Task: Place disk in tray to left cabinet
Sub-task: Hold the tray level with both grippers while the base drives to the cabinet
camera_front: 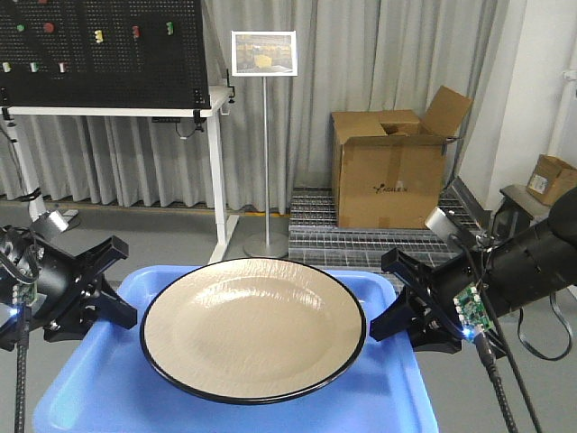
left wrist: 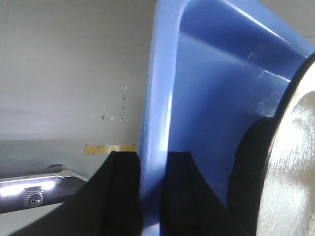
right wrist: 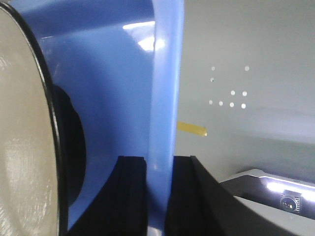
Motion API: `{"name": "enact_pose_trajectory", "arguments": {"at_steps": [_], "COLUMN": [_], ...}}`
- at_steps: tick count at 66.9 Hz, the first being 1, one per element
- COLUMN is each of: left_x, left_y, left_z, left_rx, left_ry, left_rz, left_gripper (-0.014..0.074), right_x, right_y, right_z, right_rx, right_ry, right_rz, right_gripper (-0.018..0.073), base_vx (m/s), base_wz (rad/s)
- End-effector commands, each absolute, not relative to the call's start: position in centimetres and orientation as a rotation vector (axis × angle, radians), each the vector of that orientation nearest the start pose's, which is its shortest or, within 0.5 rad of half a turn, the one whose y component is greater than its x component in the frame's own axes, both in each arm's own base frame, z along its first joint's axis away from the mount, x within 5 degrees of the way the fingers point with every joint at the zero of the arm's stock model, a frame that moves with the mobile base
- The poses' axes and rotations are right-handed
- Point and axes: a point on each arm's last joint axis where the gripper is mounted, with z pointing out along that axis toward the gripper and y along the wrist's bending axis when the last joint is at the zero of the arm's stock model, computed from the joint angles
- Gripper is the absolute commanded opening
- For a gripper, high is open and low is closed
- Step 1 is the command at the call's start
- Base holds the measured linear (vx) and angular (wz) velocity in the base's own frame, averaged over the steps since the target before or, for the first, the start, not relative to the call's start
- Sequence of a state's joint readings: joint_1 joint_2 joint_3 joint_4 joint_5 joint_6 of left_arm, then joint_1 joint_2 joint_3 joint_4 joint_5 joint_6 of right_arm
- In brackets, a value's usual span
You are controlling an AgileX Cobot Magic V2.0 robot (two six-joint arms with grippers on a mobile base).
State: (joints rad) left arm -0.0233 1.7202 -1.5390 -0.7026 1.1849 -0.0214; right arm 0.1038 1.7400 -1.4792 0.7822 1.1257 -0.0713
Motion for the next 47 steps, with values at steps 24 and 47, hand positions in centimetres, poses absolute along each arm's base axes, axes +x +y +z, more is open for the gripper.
{"name": "enact_pose_trajectory", "arguments": {"at_steps": [24, 47], "left_x": [34.08, 34.08], "left_y": [-9.38, -9.38], "left_z": [37.19, 37.19], "left_rx": [-0.205, -0.205], "left_ry": [2.544, 2.544], "left_rz": [-1.372, -1.372], "left_gripper": [0.0, 0.0], "right_x": [34.08, 34.08], "right_y": [12.23, 12.23], "right_z": [36.07, 36.07], "right_rx": [0.096, 0.096], "right_ry": [2.49, 2.49], "right_rz": [1.463, 1.463], "right_gripper": [-0.0004, -0.0004], "base_vx": [0.65, 0.59], "base_wz": [-0.06, -0.08]}}
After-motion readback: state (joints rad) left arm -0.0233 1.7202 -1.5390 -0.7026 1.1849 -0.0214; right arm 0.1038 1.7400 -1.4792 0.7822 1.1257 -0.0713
